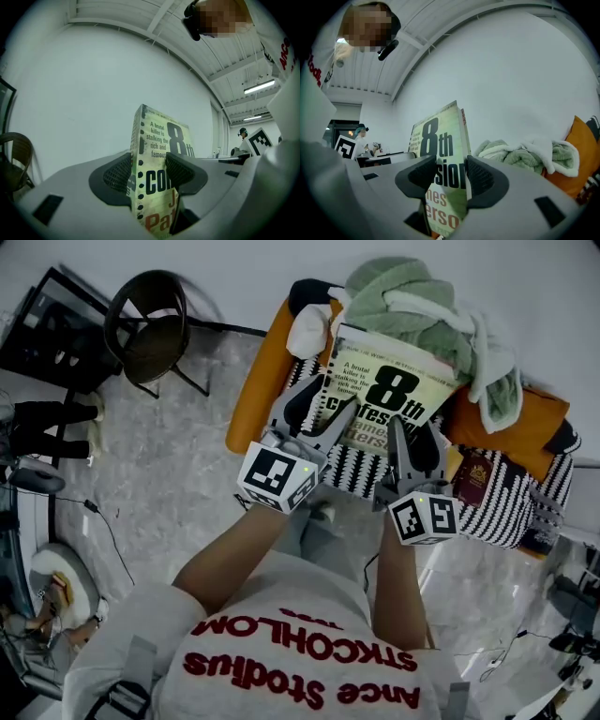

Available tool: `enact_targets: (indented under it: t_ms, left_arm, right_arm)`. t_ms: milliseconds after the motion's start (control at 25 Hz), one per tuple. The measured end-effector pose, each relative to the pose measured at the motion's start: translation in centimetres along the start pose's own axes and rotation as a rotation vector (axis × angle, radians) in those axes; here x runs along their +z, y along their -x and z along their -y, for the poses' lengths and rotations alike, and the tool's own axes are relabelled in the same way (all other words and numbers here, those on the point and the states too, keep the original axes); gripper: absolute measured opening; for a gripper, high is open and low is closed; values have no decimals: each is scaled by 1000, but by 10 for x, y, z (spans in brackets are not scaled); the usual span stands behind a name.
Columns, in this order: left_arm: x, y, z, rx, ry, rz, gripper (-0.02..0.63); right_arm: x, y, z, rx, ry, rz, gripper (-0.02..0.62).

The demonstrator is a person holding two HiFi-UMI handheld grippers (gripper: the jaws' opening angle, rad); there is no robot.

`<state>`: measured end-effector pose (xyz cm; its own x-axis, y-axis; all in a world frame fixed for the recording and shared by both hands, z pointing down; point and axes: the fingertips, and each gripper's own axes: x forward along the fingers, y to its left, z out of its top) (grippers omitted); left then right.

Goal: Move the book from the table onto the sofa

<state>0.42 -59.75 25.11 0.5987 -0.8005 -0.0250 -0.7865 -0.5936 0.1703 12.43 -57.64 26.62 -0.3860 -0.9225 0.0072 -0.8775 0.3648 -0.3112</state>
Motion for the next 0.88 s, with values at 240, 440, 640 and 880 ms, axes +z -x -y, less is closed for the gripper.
enact_targets:
  t_ms: [240, 440, 640, 880]
  left_arm:
    - [-29, -11, -7, -22, 29, -45, 232]
    - [-60, -20, -17, -24, 63, -79, 232]
    - [-99, -31, -23, -20, 110, -104, 232]
    - [-155, -45, -35, -6, 158, -150, 232]
  right_arm:
    - [-27, -3, 15, -43, -22, -20, 225]
    - [-54, -11, 30, -72, -53, -47, 225]
    - [-82, -16, 51, -88, -65, -66, 225]
    - [-127, -26, 80, -97, -82, -105, 222]
